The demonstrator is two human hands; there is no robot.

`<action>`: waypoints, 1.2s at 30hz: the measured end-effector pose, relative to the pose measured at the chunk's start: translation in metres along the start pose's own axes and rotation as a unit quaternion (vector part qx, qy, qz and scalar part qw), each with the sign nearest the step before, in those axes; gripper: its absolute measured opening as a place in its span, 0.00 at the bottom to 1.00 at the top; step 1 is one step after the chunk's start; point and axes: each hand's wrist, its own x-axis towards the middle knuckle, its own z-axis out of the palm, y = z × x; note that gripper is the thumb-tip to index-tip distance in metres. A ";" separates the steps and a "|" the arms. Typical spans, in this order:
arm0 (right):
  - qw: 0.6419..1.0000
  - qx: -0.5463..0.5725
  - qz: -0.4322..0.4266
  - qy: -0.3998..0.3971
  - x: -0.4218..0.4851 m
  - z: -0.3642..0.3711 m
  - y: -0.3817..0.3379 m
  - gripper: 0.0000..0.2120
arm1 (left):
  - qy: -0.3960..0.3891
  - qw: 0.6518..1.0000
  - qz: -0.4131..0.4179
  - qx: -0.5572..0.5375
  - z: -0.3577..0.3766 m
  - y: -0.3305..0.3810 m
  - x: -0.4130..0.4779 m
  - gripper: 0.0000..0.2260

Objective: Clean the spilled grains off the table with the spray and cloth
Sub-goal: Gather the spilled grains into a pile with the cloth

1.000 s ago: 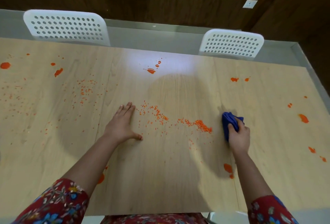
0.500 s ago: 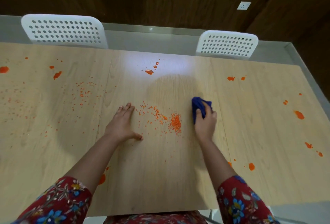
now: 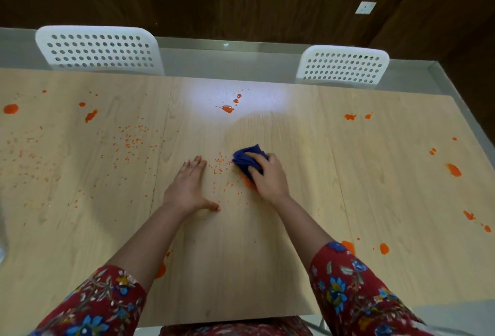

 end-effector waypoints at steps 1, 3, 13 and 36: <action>1.000 0.024 0.008 0.015 -0.005 -0.007 0.002 0.19 | 0.000 1.000 0.001 -0.001 0.001 -0.001 0.001 0.60; 0.995 0.038 0.052 0.080 -0.015 -0.029 0.014 0.19 | -0.002 1.000 0.005 -0.004 0.002 -0.004 0.003 0.60; 0.938 -0.045 0.294 0.180 -0.091 -0.081 0.105 0.20 | 0.003 1.000 0.015 -0.001 0.006 -0.008 0.007 0.61; 0.961 -0.029 0.258 0.090 -0.119 -0.022 0.017 0.21 | -0.001 0.999 0.039 0.025 0.003 -0.010 0.001 0.58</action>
